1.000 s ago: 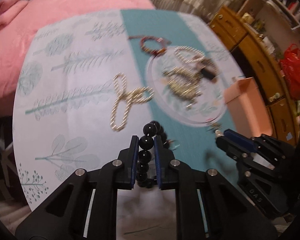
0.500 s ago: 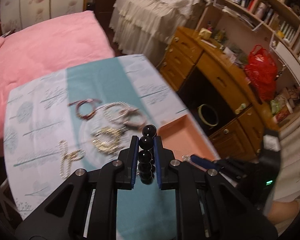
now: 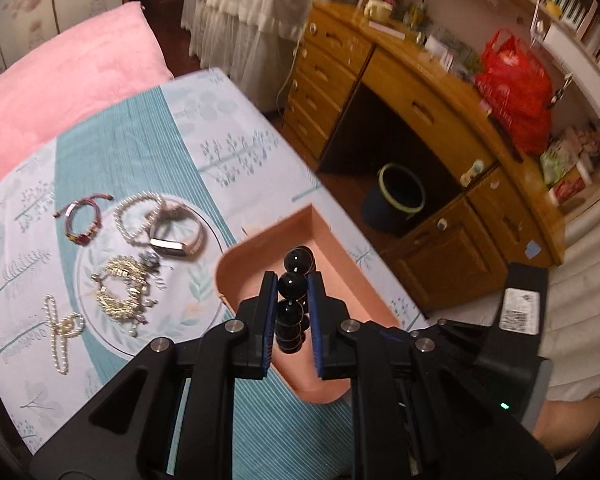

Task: Organize jewelry
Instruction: 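Carry the bracelet and brooch into the pink box and open both tools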

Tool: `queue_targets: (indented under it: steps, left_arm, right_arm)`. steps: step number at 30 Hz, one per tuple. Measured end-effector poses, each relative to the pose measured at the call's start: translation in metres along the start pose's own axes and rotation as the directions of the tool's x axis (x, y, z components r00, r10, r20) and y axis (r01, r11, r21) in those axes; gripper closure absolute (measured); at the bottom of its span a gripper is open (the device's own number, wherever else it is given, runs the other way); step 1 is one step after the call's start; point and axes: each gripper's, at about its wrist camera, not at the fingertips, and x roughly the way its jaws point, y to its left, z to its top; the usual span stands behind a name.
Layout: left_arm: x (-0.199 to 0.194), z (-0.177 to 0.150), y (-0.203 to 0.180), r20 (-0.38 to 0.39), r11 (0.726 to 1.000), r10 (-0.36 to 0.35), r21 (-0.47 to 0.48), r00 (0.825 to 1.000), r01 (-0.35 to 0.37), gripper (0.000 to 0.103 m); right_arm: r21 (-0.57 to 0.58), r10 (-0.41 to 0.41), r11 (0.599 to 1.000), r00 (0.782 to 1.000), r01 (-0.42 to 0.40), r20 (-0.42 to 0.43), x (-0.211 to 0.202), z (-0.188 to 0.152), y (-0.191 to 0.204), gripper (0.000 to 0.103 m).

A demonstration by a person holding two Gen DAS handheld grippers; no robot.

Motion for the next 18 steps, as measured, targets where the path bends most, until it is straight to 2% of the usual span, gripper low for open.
queue_targets:
  steps: [2,3,5,9,14,18]
  left_arm:
    - [0.018,-0.004,-0.001,-0.031,1.000,0.028,0.000,0.999,-0.028,0.091]
    - [0.025,-0.005,-0.001,-0.050,0.999,0.039,-0.003,0.998,-0.039,0.091]
    - [0.036,-0.007,0.000,-0.076,0.998,0.059,-0.009,0.995,-0.060,0.090]
    - [0.042,-0.009,0.004,-0.108,0.997,0.067,-0.019,0.992,-0.069,0.089]
    - [0.041,-0.013,0.011,-0.118,0.996,0.069,-0.051,0.991,-0.075,0.068]
    - [0.033,-0.016,0.014,-0.111,0.994,0.092,-0.054,0.990,-0.099,0.067]
  right_arm:
    - [-0.008,-0.002,1.000,1.000,0.001,-0.026,0.007,-0.002,-0.002,0.080]
    - [-0.011,0.000,1.000,0.999,-0.001,-0.032,0.008,-0.004,-0.005,0.071]
    - [-0.018,-0.004,1.000,1.000,0.004,-0.029,0.011,-0.003,-0.007,0.060]
    - [-0.027,0.008,1.000,1.000,-0.008,-0.015,0.007,-0.003,-0.009,0.060]
    - [-0.006,0.017,1.000,1.000,-0.017,0.001,0.001,0.003,-0.013,0.060]
    - [-0.001,0.018,1.000,1.000,-0.018,0.002,-0.003,0.007,-0.014,0.058]
